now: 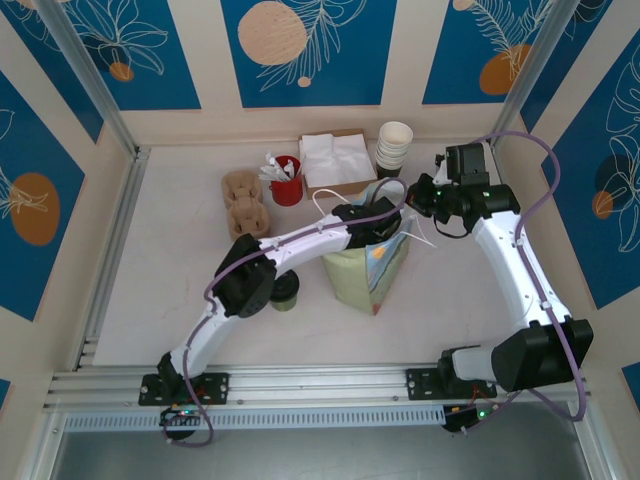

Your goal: Pack the takeout coffee

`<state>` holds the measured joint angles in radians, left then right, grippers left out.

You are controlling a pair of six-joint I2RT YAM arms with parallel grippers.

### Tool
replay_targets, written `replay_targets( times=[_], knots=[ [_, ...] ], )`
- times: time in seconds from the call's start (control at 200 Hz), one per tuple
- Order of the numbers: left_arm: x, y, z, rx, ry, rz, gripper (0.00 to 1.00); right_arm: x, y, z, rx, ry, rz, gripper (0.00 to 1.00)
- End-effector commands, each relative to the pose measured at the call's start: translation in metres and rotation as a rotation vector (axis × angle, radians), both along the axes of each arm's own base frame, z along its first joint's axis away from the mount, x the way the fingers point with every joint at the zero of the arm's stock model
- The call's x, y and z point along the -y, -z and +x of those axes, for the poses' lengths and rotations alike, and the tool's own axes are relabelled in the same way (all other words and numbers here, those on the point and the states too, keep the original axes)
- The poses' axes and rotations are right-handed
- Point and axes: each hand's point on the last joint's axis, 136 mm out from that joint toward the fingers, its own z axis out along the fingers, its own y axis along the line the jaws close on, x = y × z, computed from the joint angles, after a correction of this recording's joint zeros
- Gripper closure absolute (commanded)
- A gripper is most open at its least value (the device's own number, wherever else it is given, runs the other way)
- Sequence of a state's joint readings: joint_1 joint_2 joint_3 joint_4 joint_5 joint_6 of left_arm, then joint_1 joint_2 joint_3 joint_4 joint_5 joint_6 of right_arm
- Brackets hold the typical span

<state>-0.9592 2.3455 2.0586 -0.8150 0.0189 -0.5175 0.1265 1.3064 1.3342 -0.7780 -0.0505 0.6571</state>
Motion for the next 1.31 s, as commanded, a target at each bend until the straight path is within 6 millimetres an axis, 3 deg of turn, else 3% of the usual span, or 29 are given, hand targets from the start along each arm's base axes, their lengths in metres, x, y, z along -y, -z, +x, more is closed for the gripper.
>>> replay_targets(
  times=[0.0,0.15,0.29,0.56,0.675,0.76,1.025,1.3],
  knots=[
    [-0.026,0.012,-0.001,-0.018,-0.005,0.094,0.36,-0.010,-0.055,0.000,0.159,-0.055,0.097,1.00],
    [-0.030,0.012,0.003,-0.013,-0.003,0.103,0.39,-0.007,-0.063,-0.005,0.178,-0.055,0.129,1.00],
    [-0.021,0.020,-0.001,-0.047,0.020,0.065,0.45,-0.005,-0.063,-0.007,0.185,-0.054,0.151,1.00],
    [-0.013,0.032,-0.006,-0.065,0.048,0.043,0.47,-0.003,-0.044,-0.007,0.151,-0.051,0.137,1.00],
    [-0.011,0.027,-0.007,-0.056,0.055,0.042,0.45,-0.002,-0.036,-0.006,0.133,-0.051,0.128,1.00],
    [-0.009,0.009,-0.005,-0.036,0.059,0.023,0.43,-0.002,-0.033,-0.005,0.126,-0.051,0.109,1.00],
    [-0.002,-0.096,0.000,0.101,0.070,-0.109,0.38,0.002,-0.016,0.000,0.065,-0.029,0.032,1.00],
    [-0.009,-0.180,-0.004,0.196,0.056,-0.224,0.38,0.001,-0.013,0.003,0.033,-0.037,0.000,1.00]
  ],
)
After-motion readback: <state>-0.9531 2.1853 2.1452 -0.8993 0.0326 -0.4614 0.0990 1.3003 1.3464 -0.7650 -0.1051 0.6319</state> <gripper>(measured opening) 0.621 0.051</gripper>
